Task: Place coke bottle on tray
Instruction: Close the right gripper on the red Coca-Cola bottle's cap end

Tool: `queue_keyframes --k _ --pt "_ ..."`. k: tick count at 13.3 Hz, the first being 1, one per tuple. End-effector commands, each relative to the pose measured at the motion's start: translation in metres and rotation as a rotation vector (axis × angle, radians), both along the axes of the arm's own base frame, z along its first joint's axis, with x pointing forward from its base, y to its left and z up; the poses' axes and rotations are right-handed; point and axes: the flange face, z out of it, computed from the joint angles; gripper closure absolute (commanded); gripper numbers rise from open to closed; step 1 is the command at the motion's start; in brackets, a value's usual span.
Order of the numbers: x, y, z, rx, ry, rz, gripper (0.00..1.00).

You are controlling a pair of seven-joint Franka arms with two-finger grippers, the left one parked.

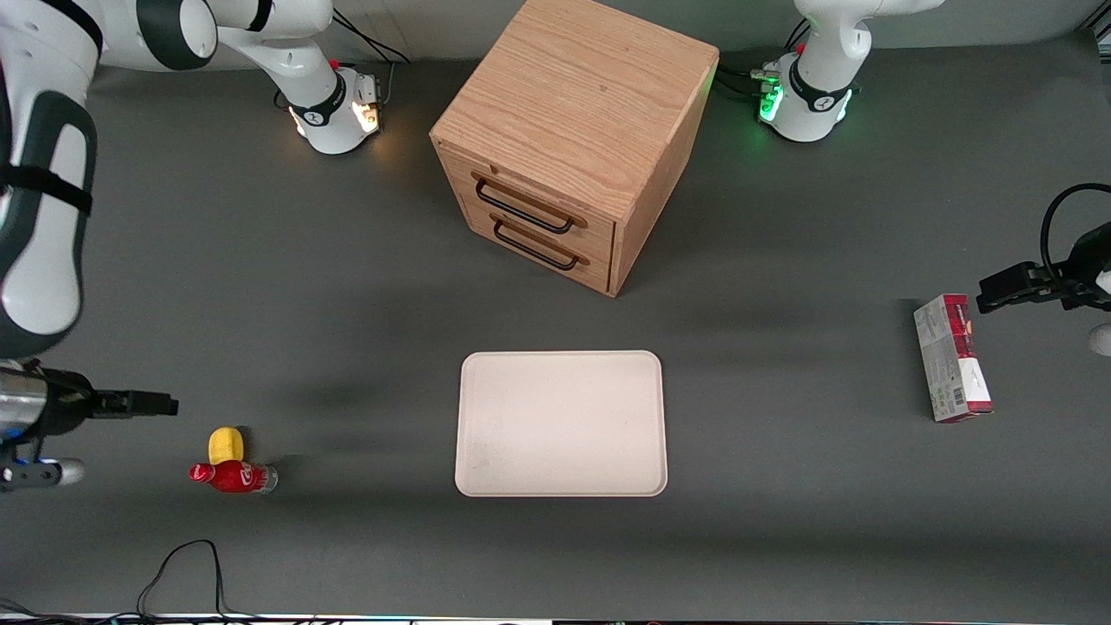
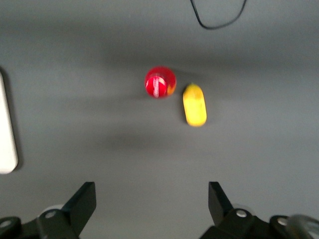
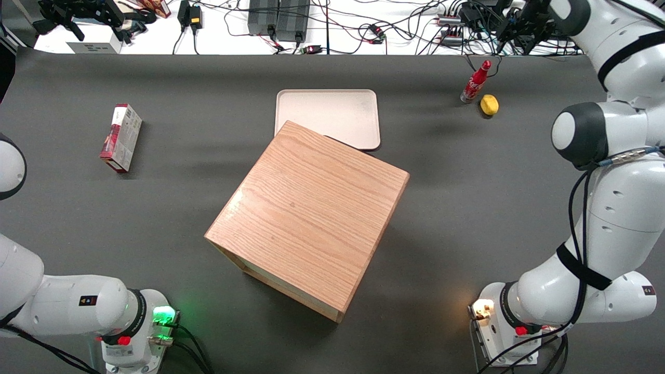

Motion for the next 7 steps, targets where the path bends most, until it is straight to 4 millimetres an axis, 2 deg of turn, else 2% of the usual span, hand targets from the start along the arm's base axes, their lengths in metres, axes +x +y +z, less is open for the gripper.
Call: queue_keyframes --k 1,3,7 --pt "0.009 0.005 -0.027 0.019 -0.051 0.036 0.00" --pt "0.018 0.015 -0.046 0.011 -0.069 0.054 0.00" --pt "0.038 0.021 -0.090 0.000 -0.135 0.097 0.00"
